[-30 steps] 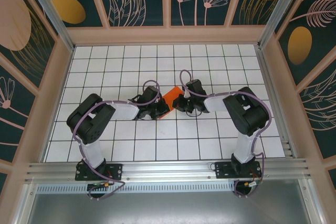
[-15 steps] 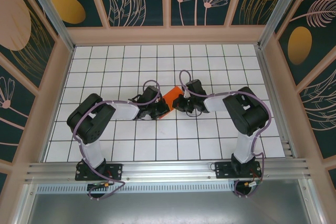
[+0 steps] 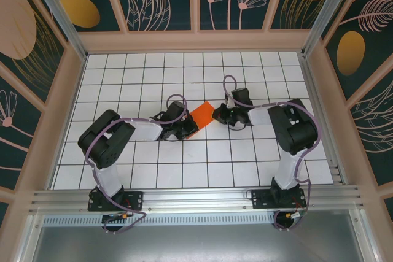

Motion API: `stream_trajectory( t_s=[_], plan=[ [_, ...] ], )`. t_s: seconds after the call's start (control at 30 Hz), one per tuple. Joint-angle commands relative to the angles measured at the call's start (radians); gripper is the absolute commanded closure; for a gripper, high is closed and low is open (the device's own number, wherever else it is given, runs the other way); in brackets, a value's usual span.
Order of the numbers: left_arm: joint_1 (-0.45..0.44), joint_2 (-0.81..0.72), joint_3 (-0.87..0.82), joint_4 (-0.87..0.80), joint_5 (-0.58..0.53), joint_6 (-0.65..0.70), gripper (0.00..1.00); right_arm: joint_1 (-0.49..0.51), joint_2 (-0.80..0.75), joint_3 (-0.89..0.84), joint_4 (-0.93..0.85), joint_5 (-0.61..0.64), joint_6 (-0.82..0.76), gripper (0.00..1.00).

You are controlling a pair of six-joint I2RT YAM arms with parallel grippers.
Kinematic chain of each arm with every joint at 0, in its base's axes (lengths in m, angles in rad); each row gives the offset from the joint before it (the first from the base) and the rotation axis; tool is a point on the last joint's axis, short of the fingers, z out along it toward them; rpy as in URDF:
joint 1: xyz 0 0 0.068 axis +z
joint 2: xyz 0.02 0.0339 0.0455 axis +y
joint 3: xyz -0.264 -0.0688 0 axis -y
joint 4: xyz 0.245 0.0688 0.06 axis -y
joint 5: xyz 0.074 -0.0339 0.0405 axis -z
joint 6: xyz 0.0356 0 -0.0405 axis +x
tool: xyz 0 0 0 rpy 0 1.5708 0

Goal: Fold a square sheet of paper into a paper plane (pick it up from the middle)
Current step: First fold in half a square sheet of paper at the center of the table.

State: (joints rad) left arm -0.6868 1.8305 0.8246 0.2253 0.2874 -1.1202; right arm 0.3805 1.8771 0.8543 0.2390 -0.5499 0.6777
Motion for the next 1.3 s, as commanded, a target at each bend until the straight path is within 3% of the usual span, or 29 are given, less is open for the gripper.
stream_trajectory(
  t_s=[0.0,0.17,0.43,0.67,1.13,1.27],
  plan=[
    [-0.004,0.02,-0.048,-0.17,-0.031,-0.003,0.99,-0.069,0.035,0.034,-0.045,0.086,-0.053,1.0],
    [-0.004,0.019,-0.038,-0.164,-0.03,0.002,0.99,-0.099,-0.011,0.062,-0.061,0.086,-0.061,1.0],
    [-0.004,0.011,-0.019,-0.101,-0.03,0.014,0.99,0.004,-0.155,-0.024,-0.024,0.027,-0.02,1.0],
    [-0.005,-0.014,-0.025,-0.037,-0.027,0.021,0.99,0.088,-0.05,-0.034,0.053,-0.007,0.032,1.0],
    [-0.009,-0.019,-0.008,0.237,0.038,-0.041,0.98,0.089,0.035,-0.005,0.012,0.028,0.034,1.0],
    [-0.039,0.015,0.032,0.19,-0.038,-0.095,0.99,0.089,0.04,-0.003,-0.003,0.038,0.045,1.0]
  ],
)
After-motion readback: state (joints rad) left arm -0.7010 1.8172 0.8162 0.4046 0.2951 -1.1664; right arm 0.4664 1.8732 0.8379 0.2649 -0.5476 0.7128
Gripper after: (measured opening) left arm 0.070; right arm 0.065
